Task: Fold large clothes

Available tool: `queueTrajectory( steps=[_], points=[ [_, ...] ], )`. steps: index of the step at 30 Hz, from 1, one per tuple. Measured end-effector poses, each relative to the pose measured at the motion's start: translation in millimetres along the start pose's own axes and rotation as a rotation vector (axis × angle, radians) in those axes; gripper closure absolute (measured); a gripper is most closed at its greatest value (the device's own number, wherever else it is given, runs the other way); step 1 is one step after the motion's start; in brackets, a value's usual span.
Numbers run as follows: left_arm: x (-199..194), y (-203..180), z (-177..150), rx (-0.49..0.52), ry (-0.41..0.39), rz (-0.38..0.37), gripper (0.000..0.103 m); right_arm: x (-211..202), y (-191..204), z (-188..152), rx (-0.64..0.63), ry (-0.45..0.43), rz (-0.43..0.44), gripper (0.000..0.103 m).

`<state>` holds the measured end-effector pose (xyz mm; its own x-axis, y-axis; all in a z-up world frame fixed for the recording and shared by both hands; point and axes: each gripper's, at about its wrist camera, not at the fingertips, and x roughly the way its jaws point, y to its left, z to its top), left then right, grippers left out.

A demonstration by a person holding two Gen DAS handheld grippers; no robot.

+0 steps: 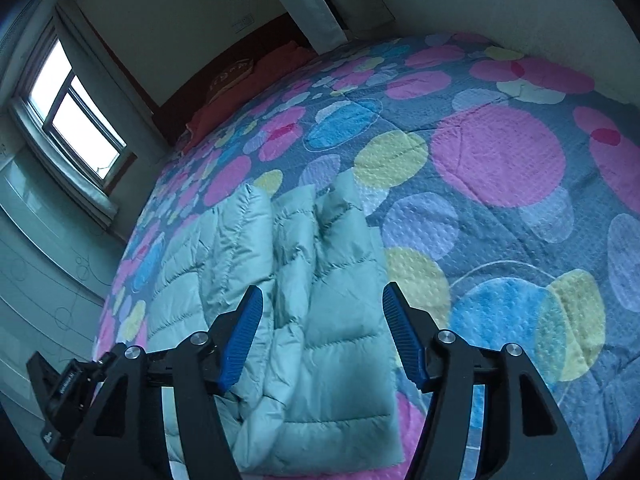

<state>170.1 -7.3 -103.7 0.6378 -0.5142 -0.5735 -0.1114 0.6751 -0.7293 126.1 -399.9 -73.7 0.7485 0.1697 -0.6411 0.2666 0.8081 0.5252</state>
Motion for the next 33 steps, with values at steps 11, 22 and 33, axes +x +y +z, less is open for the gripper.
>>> queueTrajectory(
  steps=[11,22,33],
  points=[
    [38.1,12.9,-6.1,-0.117,0.083,-0.083,0.038,65.2,3.2,8.9,0.128,0.139,0.161,0.042],
    [31.0,-10.0,-11.8,-0.047,0.109,-0.108,0.038,25.4,-8.0,17.2,0.079,0.060,0.211,0.093],
    [66.4,-23.4,-44.9,0.095,0.186,0.008,0.035,48.0,-68.3,3.9,0.159,0.120,0.150,0.092]
  ],
)
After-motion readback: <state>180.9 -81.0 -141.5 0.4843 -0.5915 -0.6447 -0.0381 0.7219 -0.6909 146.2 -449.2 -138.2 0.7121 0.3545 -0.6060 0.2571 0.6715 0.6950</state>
